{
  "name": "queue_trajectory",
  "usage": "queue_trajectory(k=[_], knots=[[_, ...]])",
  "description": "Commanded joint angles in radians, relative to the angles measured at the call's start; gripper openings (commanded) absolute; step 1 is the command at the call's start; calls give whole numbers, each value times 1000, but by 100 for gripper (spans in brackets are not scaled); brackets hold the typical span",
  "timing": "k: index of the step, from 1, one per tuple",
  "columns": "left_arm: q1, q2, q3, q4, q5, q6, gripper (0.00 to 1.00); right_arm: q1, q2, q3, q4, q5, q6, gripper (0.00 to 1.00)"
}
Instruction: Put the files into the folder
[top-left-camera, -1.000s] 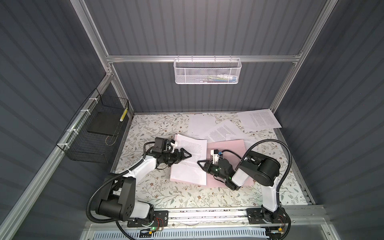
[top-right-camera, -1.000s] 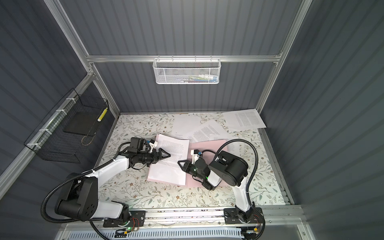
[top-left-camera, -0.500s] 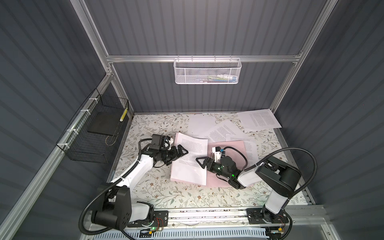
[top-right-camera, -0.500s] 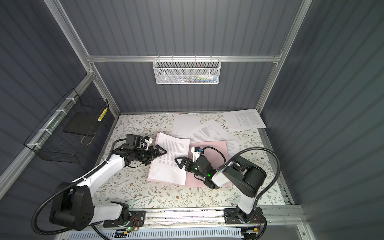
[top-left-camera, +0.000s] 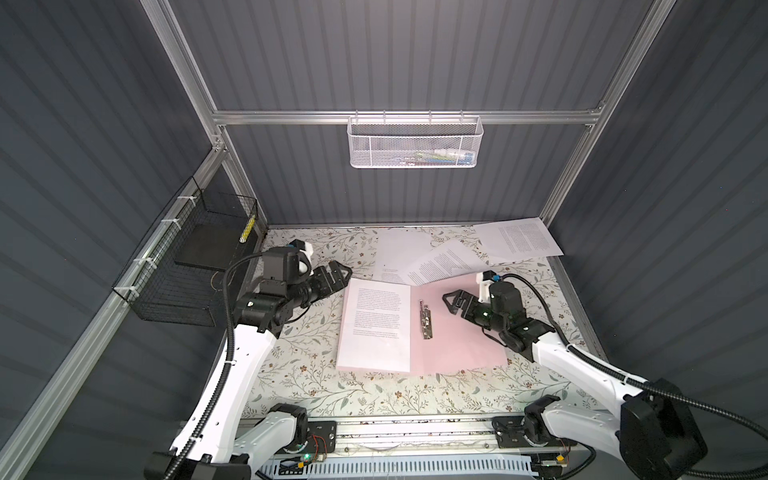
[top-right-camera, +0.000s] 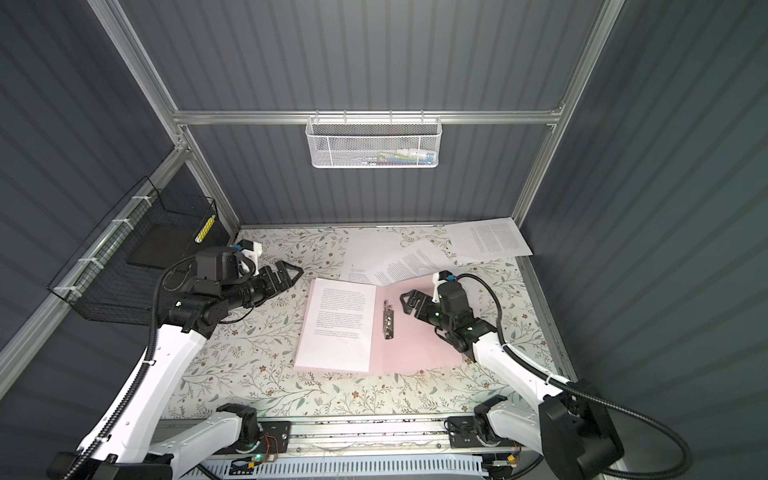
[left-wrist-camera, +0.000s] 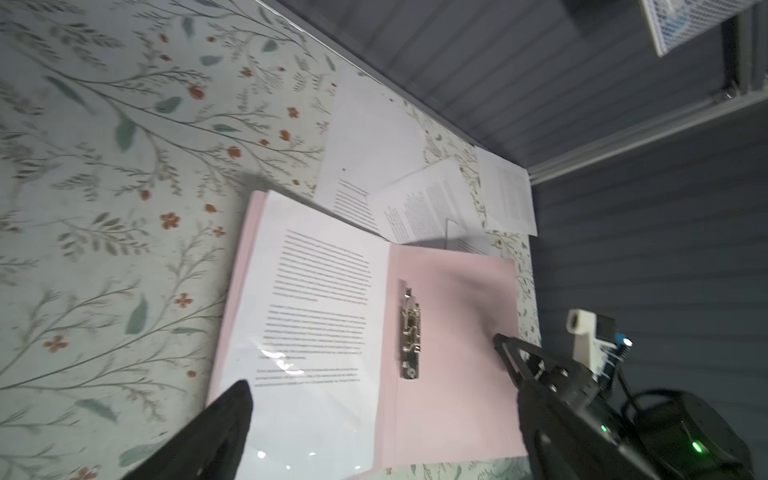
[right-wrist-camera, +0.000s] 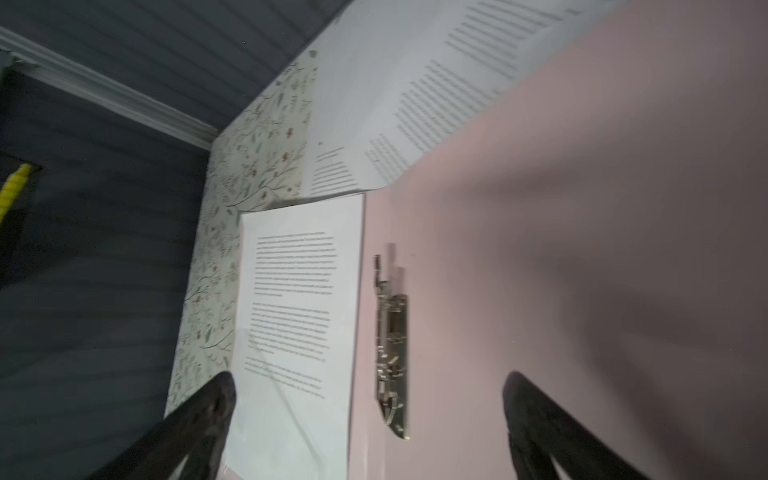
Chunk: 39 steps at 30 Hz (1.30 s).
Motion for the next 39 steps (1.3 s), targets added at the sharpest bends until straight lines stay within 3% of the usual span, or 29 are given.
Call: queue_trajectory(k=[1, 4, 8, 15, 23, 26, 31, 34, 39], knots=[[-182, 102, 8, 29, 29, 18, 100, -104, -68, 10, -291, 2, -146, 99], [-311, 199, 24, 89, 17, 15, 100, -156, -102, 14, -346, 72, -189, 99], [-402, 321, 21, 199, 33, 7, 100, -188, -92, 18, -354, 51, -207, 99], [-465, 545, 120, 285, 137, -25, 100, -208, 31, 70, -335, -40, -220, 99], [-467, 740, 355, 185, 204, -42, 100, -197, 125, 173, -415, -106, -227, 99], [-463, 785, 409, 108, 183, -28, 100, -153, 160, 183, -400, -175, -204, 98], [-432, 793, 422, 53, 98, -57, 100, 29, 235, 211, -293, -92, -86, 97], [-404, 750, 349, 97, 57, -56, 100, 106, 284, 212, -205, -57, -26, 97], [-377, 708, 209, 172, 86, -42, 100, 183, 374, 230, -89, -58, 3, 98]])
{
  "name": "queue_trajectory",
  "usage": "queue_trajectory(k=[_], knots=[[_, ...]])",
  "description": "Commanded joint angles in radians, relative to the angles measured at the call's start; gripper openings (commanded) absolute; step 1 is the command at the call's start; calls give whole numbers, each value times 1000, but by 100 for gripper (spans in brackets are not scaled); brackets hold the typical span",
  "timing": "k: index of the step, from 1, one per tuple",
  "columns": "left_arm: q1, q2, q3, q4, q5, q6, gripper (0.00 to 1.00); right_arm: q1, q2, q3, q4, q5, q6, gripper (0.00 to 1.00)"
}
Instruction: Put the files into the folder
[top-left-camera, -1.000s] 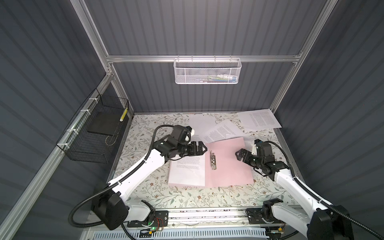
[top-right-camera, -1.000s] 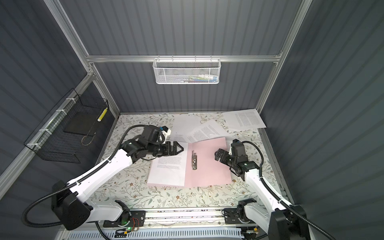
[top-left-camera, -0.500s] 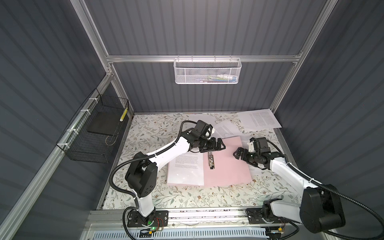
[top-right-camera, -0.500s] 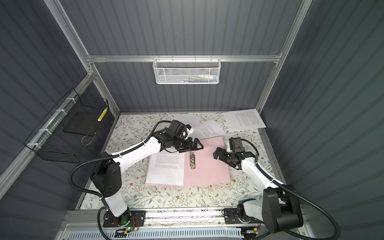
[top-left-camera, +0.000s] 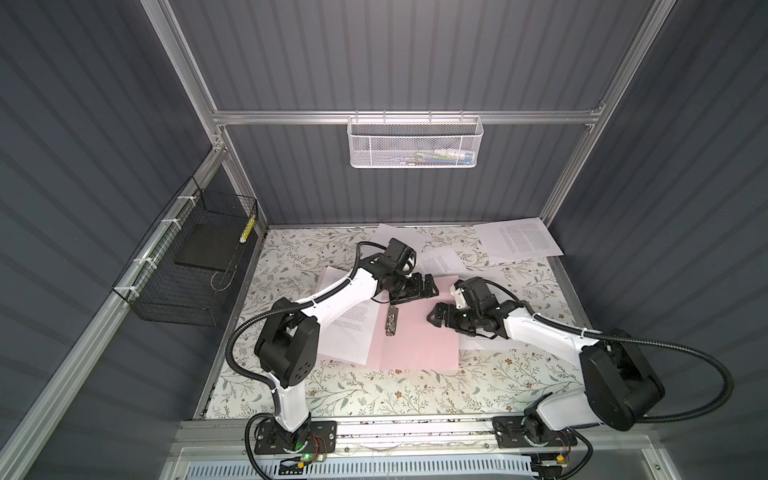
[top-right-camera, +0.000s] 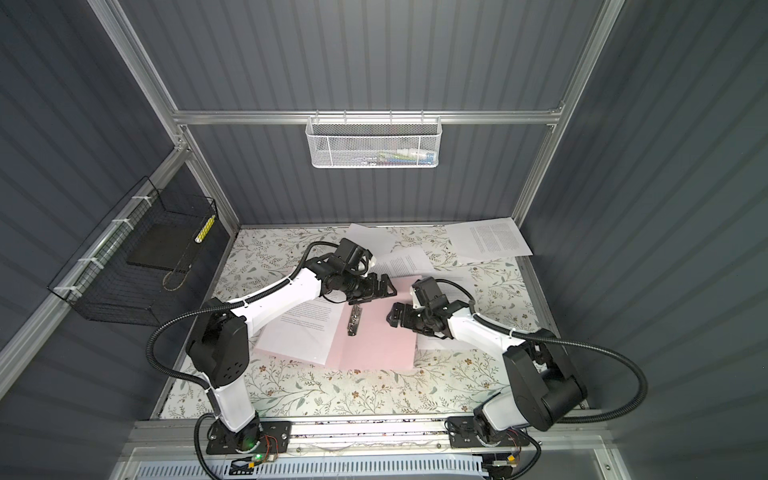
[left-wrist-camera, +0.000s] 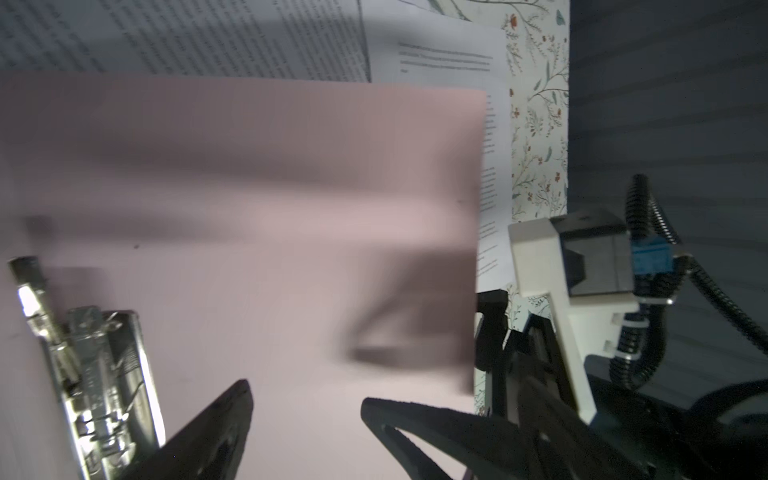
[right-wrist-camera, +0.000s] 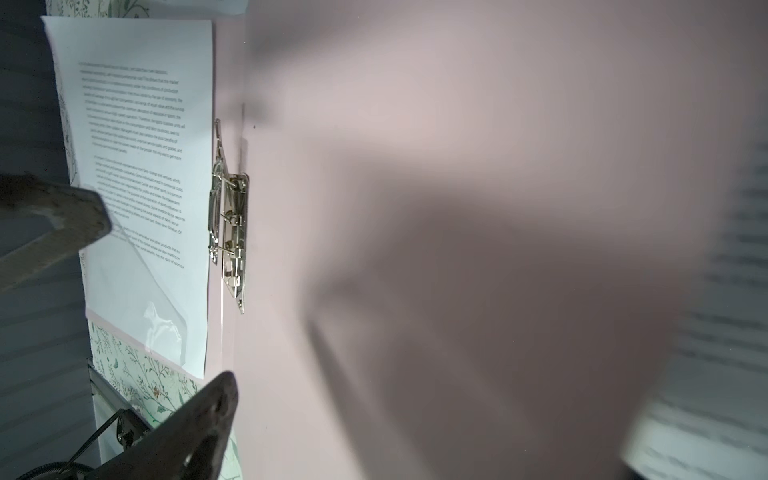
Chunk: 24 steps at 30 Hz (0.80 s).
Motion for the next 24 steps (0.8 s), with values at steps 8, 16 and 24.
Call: queue_trajectory(k=[8, 16, 24], knots=[[-6, -76, -89, 65, 92, 23, 100, -137, -177, 29, -166, 32, 13, 99], [-114, 79, 39, 123, 137, 20, 100, -459, -356, -17, -326, -35, -157, 99], [-159, 307, 271, 186, 250, -59, 100, -715, -287, -41, -235, -169, -186, 99]])
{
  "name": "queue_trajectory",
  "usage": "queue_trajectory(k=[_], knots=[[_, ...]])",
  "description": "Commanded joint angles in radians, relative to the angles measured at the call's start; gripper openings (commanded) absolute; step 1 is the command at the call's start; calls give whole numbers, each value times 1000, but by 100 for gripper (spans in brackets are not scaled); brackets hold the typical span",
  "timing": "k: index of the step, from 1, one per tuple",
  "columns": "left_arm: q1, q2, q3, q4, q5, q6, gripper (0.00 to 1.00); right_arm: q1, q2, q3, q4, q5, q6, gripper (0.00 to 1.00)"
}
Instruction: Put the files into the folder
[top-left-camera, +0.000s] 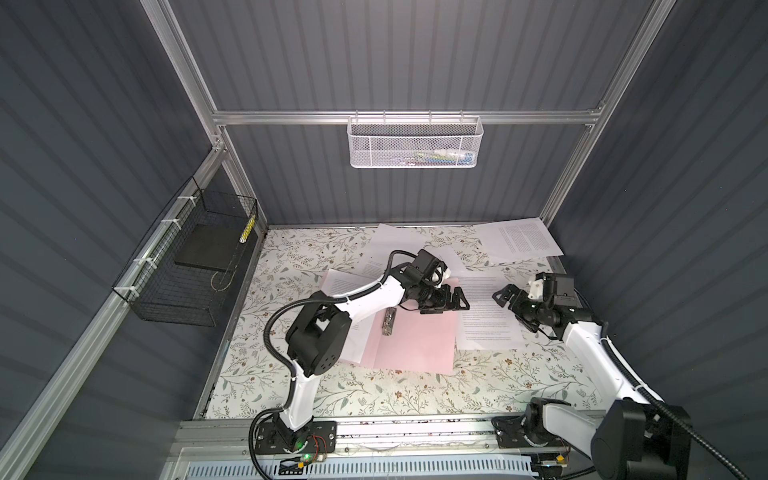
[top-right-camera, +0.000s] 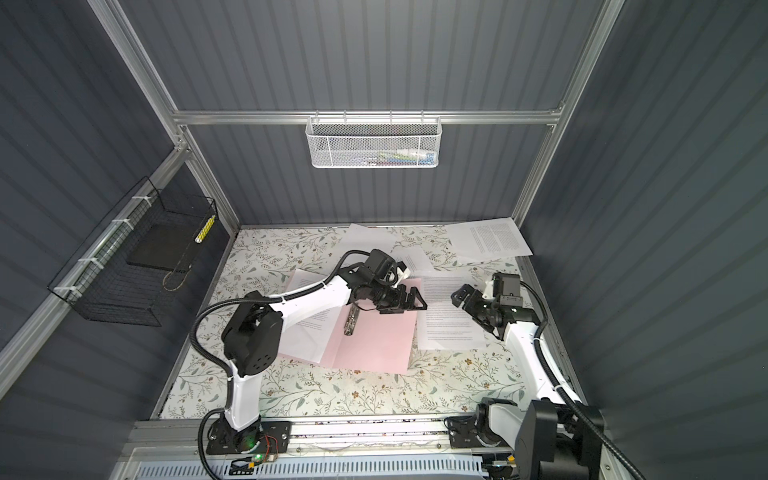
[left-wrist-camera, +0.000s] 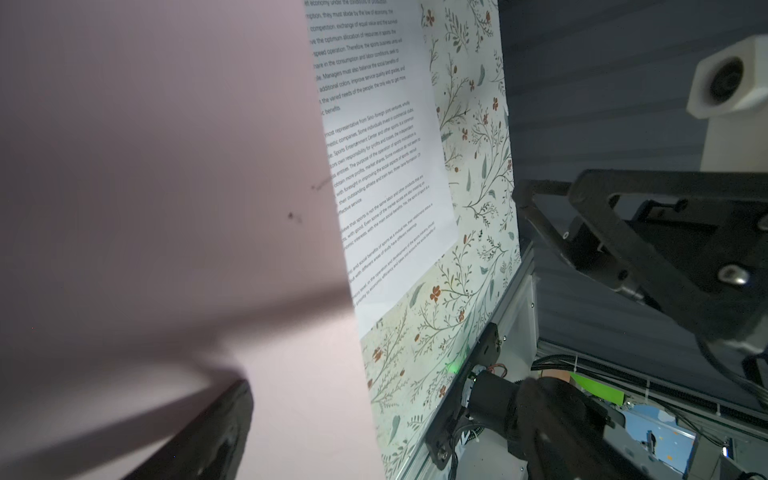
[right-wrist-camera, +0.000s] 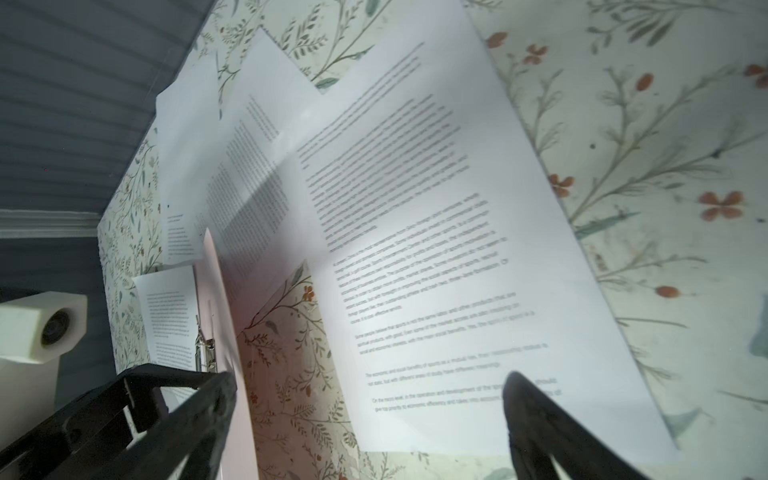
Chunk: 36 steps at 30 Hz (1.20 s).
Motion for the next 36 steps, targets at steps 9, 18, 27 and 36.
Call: queue_trajectory(k=[9, 18, 27, 36], knots=[[-24, 241, 238, 74, 92, -84, 100, -89, 445, 287, 87, -74, -81, 99], [-28, 345, 283, 119, 149, -123, 100, -86, 785, 648, 38, -55, -113, 99], [-28, 336, 195, 64, 117, -106, 100, -59, 981, 889, -133, -32, -201, 99], [-26, 337, 175, -13, 107, -54, 100, 20, 1117, 1054, -364, 25, -321, 99]])
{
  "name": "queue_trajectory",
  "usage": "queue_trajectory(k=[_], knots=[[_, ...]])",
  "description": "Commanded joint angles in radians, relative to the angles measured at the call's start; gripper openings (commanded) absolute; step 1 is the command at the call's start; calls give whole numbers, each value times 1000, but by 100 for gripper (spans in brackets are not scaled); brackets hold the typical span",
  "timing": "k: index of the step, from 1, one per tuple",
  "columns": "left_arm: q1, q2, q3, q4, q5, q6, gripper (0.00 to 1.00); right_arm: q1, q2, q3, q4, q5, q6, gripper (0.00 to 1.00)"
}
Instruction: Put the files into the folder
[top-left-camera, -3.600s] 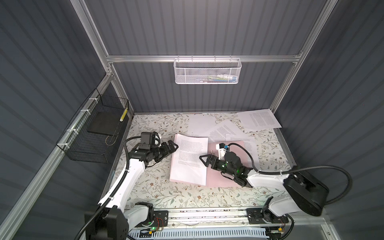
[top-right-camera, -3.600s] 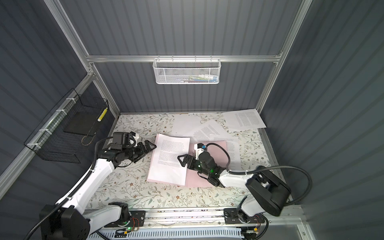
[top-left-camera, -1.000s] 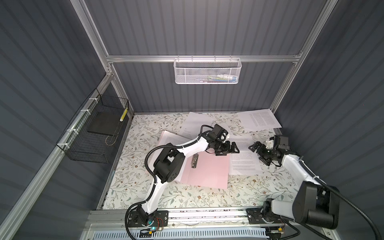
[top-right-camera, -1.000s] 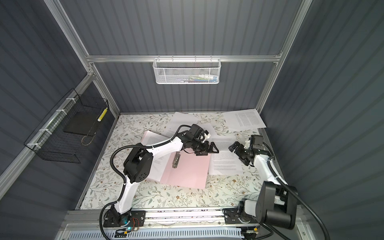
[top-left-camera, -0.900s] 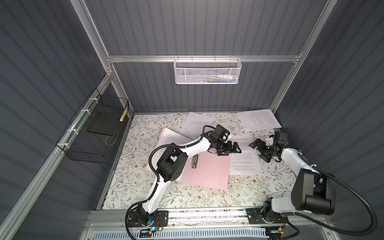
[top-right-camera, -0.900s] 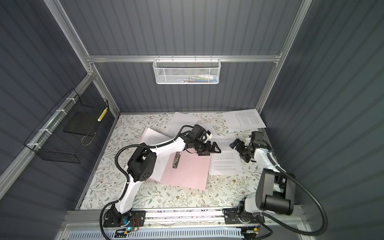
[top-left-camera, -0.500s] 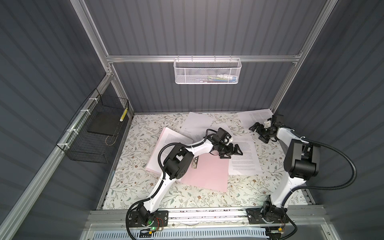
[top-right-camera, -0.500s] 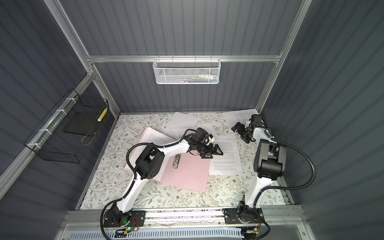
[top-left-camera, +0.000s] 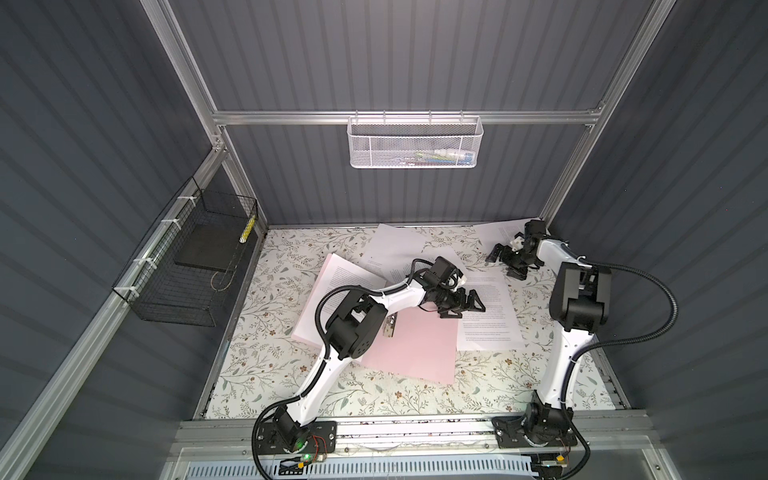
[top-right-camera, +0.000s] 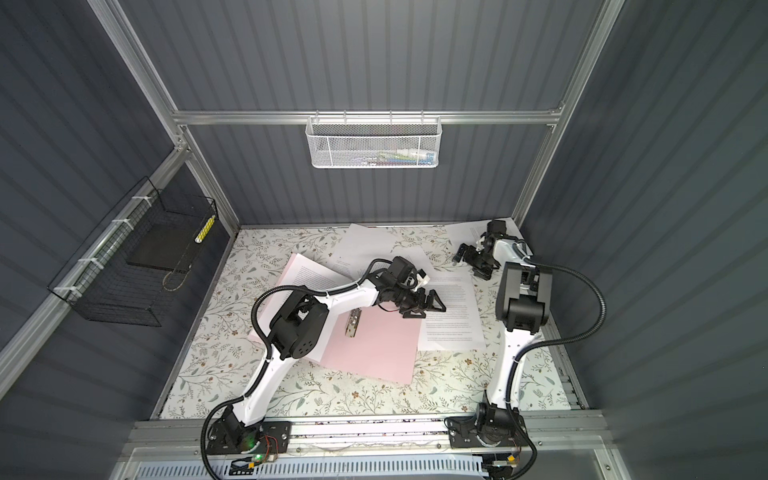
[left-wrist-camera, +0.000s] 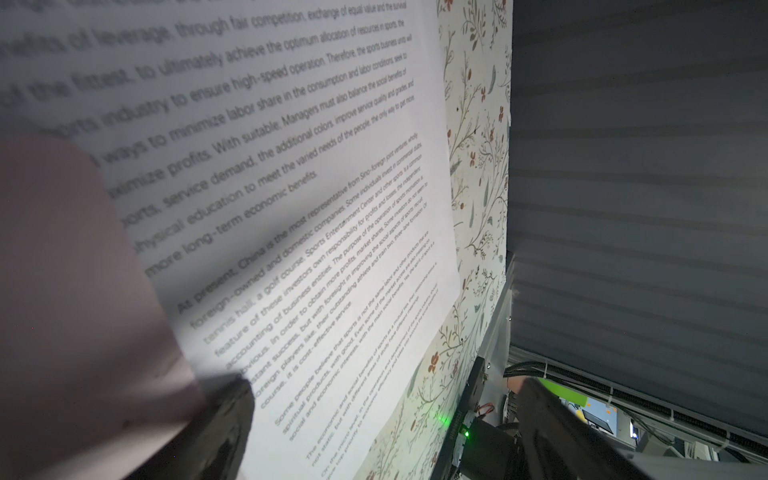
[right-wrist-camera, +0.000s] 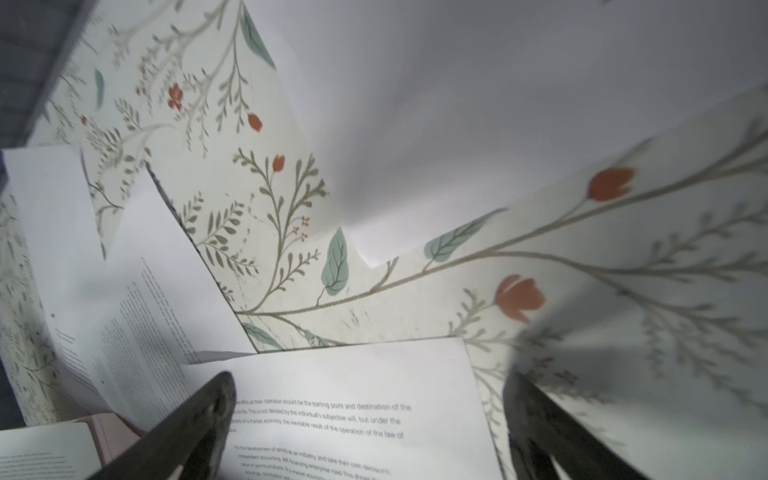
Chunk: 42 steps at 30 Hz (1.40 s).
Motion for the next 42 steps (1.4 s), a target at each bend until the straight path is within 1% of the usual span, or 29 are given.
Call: queue_trajectory(k=[1, 2, 3, 5, 6, 7, 9, 11, 15, 20, 24, 29, 31, 33, 35, 42], knots=[[-4, 19, -43, -148, -23, 39, 100, 29, 43, 58, -173, 27, -77, 99], [-4, 19, -43, -151, -21, 44, 100, 34, 53, 73, -201, 60, -83, 99], [-3, 21, -42, -155, -21, 46, 100, 40, 58, 84, -231, 69, -91, 99], [-3, 26, -32, -162, -18, 52, 100, 50, 45, 72, -249, 59, -96, 99], [-3, 29, -27, -166, -17, 56, 100, 52, 37, 59, -252, 49, -94, 99], [-3, 33, -20, -169, -17, 59, 100, 52, 26, 40, -253, -3, -90, 99], [-3, 38, -13, -173, -16, 64, 100, 51, -8, -17, -232, -42, -78, 99], [-1, 43, -10, -175, -18, 65, 100, 47, -55, -103, -179, -88, -60, 99], [4, 50, -10, -175, -14, 66, 100, 11, -161, -293, -32, -242, 14, 99], [8, 57, -7, -175, -14, 68, 100, -34, -325, -488, 99, -297, 82, 99], [11, 73, 3, -175, -12, 66, 100, -88, -465, -646, 240, -379, 169, 99], [12, 86, 10, -170, -4, 65, 100, -118, -576, -813, 417, -495, 276, 99], [14, 90, 10, -172, -3, 65, 100, -121, -622, -877, 467, -512, 322, 99], [17, 93, 10, -171, -3, 67, 100, -133, -666, -925, 493, -502, 354, 99], [19, 95, 7, -170, 2, 68, 100, -148, -715, -1001, 572, -525, 416, 99], [24, 90, -3, -167, 6, 74, 100, -152, -849, -1157, 644, -540, 480, 99]])
